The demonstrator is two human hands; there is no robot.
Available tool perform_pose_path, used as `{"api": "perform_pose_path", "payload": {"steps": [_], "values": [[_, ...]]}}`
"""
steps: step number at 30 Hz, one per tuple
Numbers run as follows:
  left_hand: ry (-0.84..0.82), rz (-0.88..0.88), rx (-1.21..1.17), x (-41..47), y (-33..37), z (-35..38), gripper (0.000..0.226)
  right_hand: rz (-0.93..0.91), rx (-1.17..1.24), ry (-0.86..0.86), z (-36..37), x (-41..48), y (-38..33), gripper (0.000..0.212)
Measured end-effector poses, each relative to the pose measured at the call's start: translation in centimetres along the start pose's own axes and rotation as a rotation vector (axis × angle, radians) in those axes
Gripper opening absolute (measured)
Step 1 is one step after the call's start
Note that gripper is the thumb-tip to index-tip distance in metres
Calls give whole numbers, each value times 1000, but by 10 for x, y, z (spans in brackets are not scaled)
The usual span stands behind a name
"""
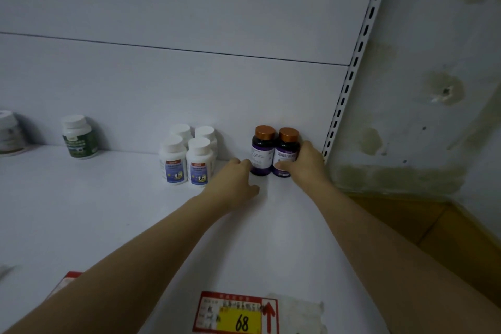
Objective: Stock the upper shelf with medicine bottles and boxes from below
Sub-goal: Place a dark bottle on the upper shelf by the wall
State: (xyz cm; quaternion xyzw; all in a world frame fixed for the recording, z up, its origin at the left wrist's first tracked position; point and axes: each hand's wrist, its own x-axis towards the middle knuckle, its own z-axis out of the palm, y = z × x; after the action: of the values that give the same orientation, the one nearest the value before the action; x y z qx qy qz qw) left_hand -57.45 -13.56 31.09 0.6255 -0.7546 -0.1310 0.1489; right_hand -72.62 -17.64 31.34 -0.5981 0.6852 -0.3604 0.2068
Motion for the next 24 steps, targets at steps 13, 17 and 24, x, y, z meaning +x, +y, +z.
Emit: {"api": "perform_pose_path", "payload": {"steps": [13, 17, 24], "values": [[-26, -14, 96, -28, 5, -14, 46, -83, -619, -305, -59, -47, 13, 59], [9, -32, 116, -52, 10, -26, 47, -101, -686, -365, -77, -67, 6, 61], [56, -25, 136, -99, 8, -47, 44, -145, -722, -353, -88, -111, -13, 61]]}}
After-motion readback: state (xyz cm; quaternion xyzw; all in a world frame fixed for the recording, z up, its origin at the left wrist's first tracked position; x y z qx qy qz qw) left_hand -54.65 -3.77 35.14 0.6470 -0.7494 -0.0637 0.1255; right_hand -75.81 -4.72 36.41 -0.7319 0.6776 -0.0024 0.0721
